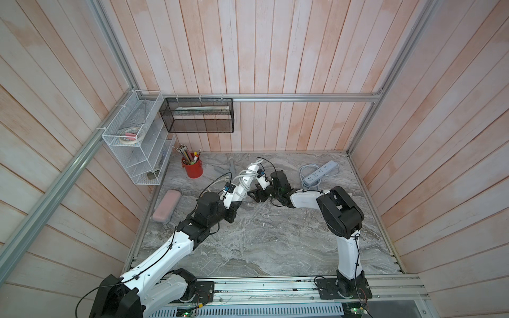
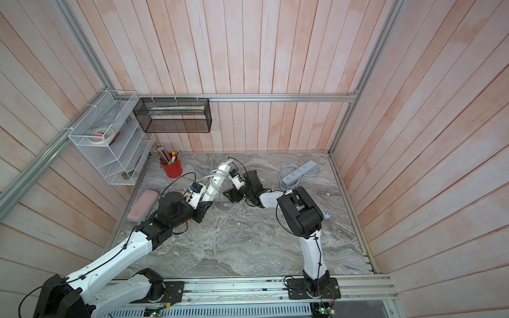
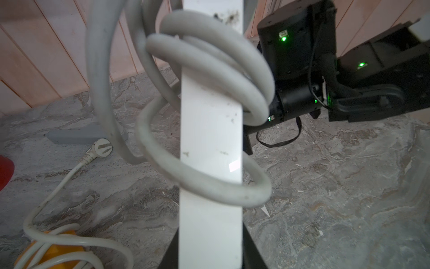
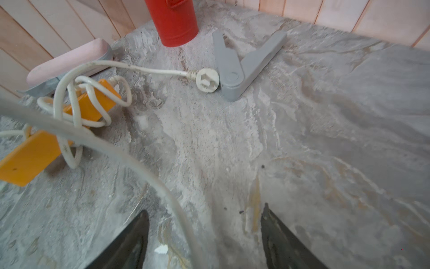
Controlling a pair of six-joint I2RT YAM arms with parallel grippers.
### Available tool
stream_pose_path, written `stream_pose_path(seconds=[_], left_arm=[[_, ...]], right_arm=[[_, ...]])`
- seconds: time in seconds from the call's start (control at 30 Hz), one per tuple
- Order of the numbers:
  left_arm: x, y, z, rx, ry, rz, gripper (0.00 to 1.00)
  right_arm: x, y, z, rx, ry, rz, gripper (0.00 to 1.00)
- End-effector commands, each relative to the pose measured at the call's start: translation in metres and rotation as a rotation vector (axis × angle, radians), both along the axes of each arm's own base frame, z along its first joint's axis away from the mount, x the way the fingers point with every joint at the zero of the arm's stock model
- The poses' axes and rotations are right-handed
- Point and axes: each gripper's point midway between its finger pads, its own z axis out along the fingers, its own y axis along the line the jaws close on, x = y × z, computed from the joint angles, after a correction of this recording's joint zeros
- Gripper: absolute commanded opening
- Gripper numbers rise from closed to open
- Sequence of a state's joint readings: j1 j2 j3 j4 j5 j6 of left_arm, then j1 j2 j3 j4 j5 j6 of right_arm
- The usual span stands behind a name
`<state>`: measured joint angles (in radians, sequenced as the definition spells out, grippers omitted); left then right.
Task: Wrap the cord around the power strip
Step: Wrap the power cord around the power strip.
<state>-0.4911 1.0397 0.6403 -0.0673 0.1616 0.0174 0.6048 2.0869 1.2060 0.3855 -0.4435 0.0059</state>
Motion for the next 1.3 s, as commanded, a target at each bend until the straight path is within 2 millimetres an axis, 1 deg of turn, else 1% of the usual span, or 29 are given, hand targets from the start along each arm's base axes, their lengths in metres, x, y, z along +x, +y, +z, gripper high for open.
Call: stream_pose_path(seconds=[0.0, 0.1, 0.27, 0.37, 0.47, 0.53, 0.57, 0.63, 0.73, 0.83, 0.93, 1.1, 1.17, 1.27], left_arm=[[0.005, -0.008, 0.029, -0.085, -0.088, -0.03, 0.0], [0.006, -0.007, 0.028, -0.09, -0.081, -0.029, 0.0], [0.008, -0.004, 0.026, -0.097, -0.066, -0.017, 0.0], [0.012, -0.001, 0.028, -0.118, -0.063, 0.0, 0.0], [0.015, 0.002, 0.031, -0.143, -0.06, 0.013, 0.0], [0.016, 0.002, 0.03, -0.149, -0.055, 0.015, 0.0], [0.017, 0.003, 0.03, -0.151, -0.05, 0.018, 0.0], [0.019, 0.005, 0.029, -0.147, -0.046, 0.029, 0.0], [0.025, 0.014, 0.028, -0.173, -0.015, 0.082, 0.0], [0.033, 0.025, 0.026, -0.2, 0.012, 0.136, 0.0], [0.04, 0.034, 0.028, -0.224, 0.022, 0.179, 0.0], [0.047, 0.045, 0.035, -0.23, 0.014, 0.223, 0.0], [0.052, 0.051, 0.032, -0.2, 0.023, 0.255, 0.0], [0.064, 0.063, 0.018, -0.122, 0.059, 0.322, 0.0]], right_arm=[[-0.017, -0.001, -0.01, -0.016, 0.077, 0.059, 0.76], [-0.012, 0.001, -0.028, -0.081, 0.1, 0.043, 0.75], [-0.011, 0.013, -0.044, -0.16, 0.096, 0.049, 0.72], [-0.009, 0.01, -0.062, -0.269, 0.077, 0.03, 0.69], [-0.01, 0.005, -0.074, -0.332, 0.069, 0.01, 0.63], [-0.013, 0.006, -0.076, -0.345, 0.06, 0.018, 0.56], [-0.013, 0.005, -0.076, -0.349, 0.053, 0.013, 0.52], [-0.016, 0.005, -0.074, -0.357, 0.044, 0.019, 0.4], [-0.022, 0.003, -0.065, -0.342, 0.021, 0.025, 0.22], [-0.031, -0.005, -0.058, -0.333, -0.011, 0.026, 0.09], [-0.041, -0.016, -0.055, -0.354, 0.0, 0.016, 0.01], [-0.054, -0.038, -0.053, -0.417, 0.036, -0.027, 0.0], [-0.057, -0.052, -0.051, -0.473, 0.033, -0.069, 0.0], [-0.062, -0.079, -0.046, -0.606, -0.028, -0.146, 0.0]])
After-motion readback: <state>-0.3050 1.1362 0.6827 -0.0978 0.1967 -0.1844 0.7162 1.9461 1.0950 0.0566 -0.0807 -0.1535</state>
